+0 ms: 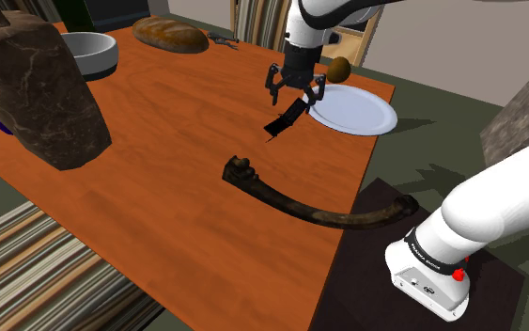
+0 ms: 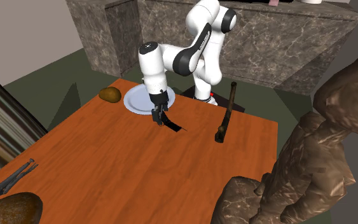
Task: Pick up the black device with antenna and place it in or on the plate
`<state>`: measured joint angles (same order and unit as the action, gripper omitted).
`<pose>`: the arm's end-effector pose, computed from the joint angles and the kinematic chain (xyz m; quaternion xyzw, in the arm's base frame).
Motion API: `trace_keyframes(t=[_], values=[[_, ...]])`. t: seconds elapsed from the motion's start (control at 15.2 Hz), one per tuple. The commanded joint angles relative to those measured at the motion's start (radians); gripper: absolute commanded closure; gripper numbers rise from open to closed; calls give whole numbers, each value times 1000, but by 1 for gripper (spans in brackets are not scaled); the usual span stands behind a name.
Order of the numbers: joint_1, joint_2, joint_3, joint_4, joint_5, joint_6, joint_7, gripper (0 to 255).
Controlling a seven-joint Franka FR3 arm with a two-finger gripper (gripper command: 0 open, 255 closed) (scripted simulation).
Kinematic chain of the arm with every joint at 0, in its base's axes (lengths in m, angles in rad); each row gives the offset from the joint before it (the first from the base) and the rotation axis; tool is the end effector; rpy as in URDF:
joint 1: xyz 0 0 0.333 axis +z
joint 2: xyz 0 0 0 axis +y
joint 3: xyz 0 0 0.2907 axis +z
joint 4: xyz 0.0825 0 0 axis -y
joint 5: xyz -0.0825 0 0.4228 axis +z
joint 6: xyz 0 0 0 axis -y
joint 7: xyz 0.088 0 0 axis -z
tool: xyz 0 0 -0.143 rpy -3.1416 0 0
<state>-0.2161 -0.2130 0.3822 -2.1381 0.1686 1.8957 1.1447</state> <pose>0.5194 0.1075 0.4116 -0.8656 0.4988 0.0408 0.0190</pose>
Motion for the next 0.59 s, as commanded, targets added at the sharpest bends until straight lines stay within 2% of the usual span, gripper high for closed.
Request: trace_keyframes(t=[0.0, 0.33, 0.4, 0.53], values=[[0, 0, 0, -4, 0, 4, -1, 0], [0, 0, 0, -4, 0, 4, -1, 0], [0, 0, 0, -4, 0, 4, -1, 255], [0, 0, 0, -4, 0, 4, -1, 255]])
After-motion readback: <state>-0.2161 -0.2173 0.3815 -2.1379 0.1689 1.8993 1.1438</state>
